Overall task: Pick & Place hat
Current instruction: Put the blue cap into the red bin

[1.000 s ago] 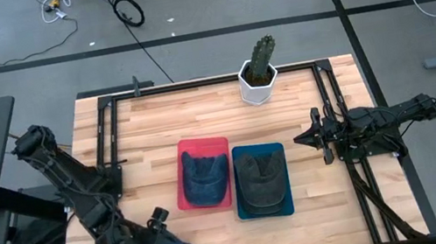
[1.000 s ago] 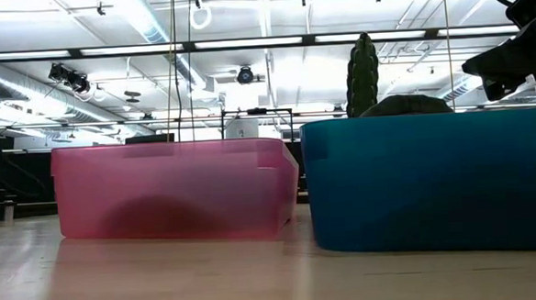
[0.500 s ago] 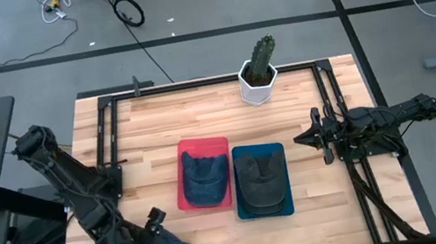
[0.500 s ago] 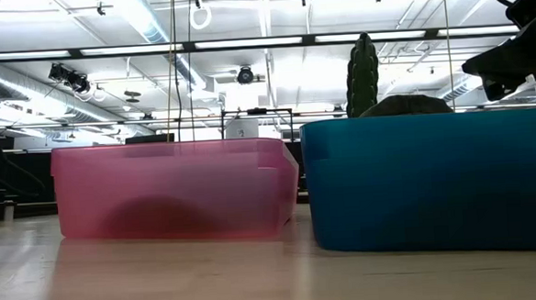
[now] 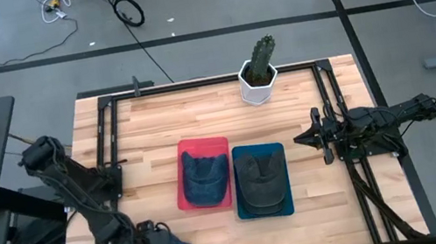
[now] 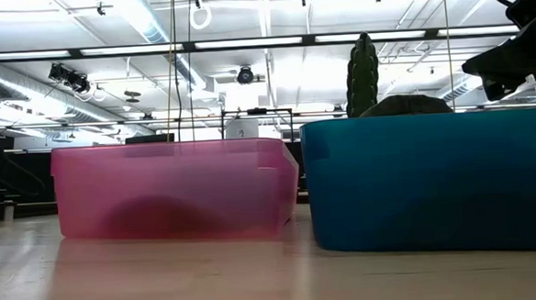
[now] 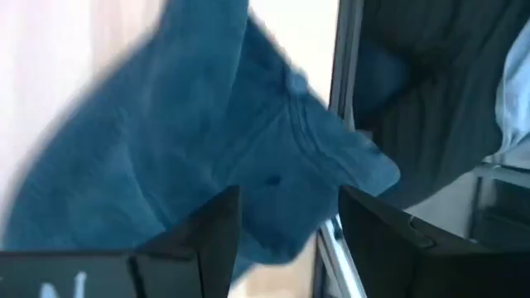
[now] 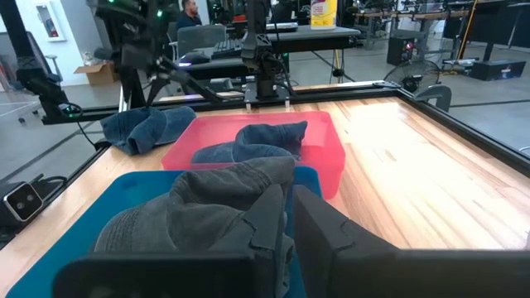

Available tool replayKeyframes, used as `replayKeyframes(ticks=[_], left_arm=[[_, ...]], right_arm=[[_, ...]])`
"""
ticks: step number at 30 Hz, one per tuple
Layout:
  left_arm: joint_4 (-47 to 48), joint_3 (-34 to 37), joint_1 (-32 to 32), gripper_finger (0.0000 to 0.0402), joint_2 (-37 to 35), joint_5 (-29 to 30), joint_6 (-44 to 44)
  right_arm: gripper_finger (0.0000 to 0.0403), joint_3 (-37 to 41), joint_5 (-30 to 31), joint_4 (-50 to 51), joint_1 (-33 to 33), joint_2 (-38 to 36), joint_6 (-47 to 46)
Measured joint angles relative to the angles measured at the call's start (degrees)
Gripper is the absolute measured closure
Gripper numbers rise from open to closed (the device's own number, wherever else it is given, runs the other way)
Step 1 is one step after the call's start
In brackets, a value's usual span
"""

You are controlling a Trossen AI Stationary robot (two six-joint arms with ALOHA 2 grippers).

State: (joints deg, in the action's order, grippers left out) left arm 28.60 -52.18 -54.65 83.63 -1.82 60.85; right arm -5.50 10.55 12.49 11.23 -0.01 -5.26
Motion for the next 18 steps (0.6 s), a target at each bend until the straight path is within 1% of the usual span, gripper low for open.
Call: replayKeyframes(ticks=[5,8,11,12,14,16,18], left_arm=[[-1.42,-0.34,0.07,0.0207,1.18,-5.13,7.66],[-1.93,-2.98,-0.6,0.0211,1.25,-4.96,7.99],[-5.74,-6.22,-1.27,0.0211,1.25,-4.09,7.55],[-8.09,-7.1,-1.27,0.0211,1.25,-3.99,5.95],[-14.72,-8.27,-1.22,0.0211,1.23,-3.54,0.07],[-21.08,-8.76,-1.16,0.0211,1.23,-3.29,-5.95],[-26.39,-8.81,-1.16,0.0211,1.23,-3.11,-9.81]], right_arm=[[0.0367,0.0,-0.01,0.0,0.0,0.0,0.0],[0.0367,0.0,0.0,0.0,0.01,0.0,0.0],[0.0367,0.0,-0.02,0.0,0.0,0.0,0.0],[0.0367,0.0,0.0,0.0,0.02,0.0,0.0],[0.0367,0.0,0.0,0.0,0.02,0.0,0.0],[0.0367,0.0,0.0,0.0,0.0,0.0,0.0],[0.0367,0.0,0.0,0.0,0.01,0.0,0.0]])
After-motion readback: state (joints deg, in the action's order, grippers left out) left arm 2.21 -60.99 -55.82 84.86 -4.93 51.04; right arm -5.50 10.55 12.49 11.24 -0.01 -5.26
